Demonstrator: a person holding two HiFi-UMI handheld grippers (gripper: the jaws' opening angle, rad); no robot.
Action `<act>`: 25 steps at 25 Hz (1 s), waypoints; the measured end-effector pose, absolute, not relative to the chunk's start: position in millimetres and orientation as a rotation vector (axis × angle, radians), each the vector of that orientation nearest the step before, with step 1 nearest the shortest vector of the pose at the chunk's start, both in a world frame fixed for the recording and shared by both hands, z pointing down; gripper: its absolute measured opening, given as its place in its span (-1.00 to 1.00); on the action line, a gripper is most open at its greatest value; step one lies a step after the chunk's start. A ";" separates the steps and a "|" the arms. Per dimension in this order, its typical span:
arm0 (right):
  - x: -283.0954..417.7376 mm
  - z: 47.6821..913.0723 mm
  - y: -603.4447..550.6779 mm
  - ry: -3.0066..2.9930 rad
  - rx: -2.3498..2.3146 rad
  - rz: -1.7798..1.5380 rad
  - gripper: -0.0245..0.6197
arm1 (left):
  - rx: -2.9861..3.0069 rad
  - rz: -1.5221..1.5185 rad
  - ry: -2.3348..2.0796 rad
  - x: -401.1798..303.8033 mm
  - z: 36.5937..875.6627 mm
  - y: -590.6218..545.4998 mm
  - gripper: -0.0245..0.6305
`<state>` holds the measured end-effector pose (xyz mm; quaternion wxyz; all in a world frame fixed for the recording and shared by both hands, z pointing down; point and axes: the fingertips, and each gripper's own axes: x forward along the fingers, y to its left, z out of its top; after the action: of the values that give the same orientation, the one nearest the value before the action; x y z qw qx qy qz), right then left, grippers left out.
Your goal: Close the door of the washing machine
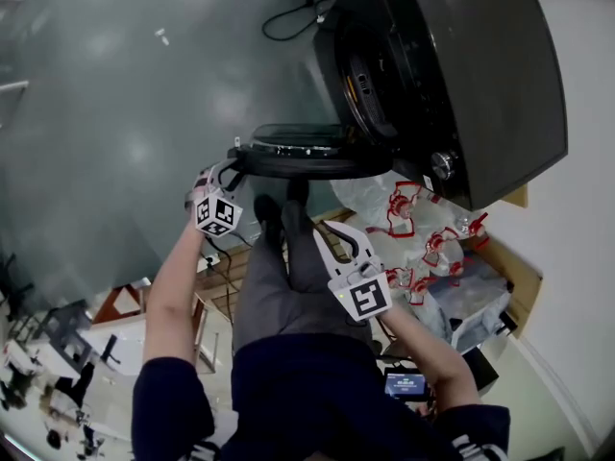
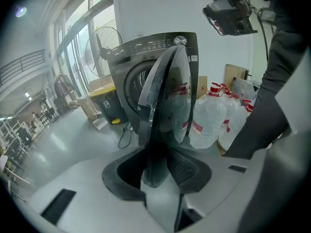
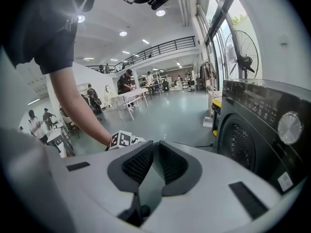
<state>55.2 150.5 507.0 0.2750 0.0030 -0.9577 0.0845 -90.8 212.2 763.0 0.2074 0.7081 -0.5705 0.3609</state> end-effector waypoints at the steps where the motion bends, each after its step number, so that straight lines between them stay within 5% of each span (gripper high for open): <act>1: 52.2 505.0 147.8 -2.576 -0.016 0.222 -0.74 | 1.973 1.013 -1.580 -92.5 762.8 210.5 -0.47; 25: 17.3 518.2 96.0 -2.542 0.127 0.328 -0.75 | 2.131 1.139 -1.386 -157.0 765.3 126.4 -0.44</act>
<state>17.3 96.0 518.2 0.2838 0.0476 -0.9498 0.1225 -157.0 126.4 765.3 0.1773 0.7528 -0.4898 0.4024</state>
